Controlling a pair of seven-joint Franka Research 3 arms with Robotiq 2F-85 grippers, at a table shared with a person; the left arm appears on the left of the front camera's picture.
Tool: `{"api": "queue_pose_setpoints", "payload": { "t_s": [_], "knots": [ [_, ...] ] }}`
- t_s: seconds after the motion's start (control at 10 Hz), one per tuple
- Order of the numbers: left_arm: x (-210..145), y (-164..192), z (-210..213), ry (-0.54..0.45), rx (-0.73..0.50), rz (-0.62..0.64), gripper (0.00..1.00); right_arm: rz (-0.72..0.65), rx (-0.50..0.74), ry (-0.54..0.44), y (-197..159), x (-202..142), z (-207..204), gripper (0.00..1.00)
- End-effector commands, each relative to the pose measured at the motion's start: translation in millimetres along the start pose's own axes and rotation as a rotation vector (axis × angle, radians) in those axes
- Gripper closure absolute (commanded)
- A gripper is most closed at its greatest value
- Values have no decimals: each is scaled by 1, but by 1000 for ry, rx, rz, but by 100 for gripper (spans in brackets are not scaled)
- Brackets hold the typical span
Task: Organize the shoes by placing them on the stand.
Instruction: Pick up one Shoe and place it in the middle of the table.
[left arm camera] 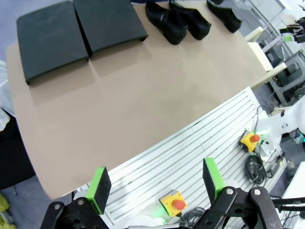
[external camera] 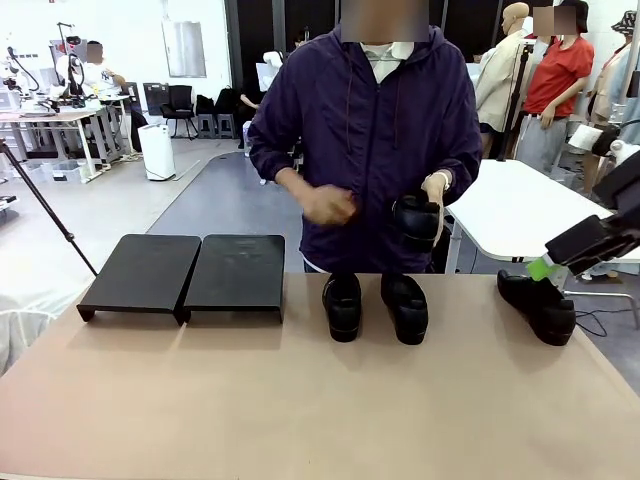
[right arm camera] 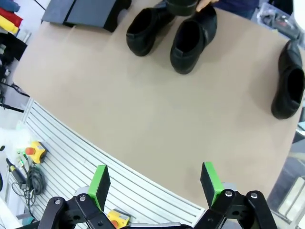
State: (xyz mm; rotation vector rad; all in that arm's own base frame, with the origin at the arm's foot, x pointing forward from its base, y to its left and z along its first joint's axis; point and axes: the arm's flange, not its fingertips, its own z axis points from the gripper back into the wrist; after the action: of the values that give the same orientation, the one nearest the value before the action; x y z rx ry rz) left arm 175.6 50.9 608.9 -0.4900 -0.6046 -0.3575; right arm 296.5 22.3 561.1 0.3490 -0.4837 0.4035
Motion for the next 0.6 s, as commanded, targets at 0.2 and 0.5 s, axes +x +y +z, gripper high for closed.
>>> {"api": "queue_pose_setpoints", "payload": {
  "t_s": [0.2,0.5],
  "knots": [
    [0,-1,1,-2,-14,-14,0,1,-8,15,1,9,-11,0],
    [0,-1,1,-2,-14,-14,0,31,-3,19,4,28,-25,0]
  ]
}}
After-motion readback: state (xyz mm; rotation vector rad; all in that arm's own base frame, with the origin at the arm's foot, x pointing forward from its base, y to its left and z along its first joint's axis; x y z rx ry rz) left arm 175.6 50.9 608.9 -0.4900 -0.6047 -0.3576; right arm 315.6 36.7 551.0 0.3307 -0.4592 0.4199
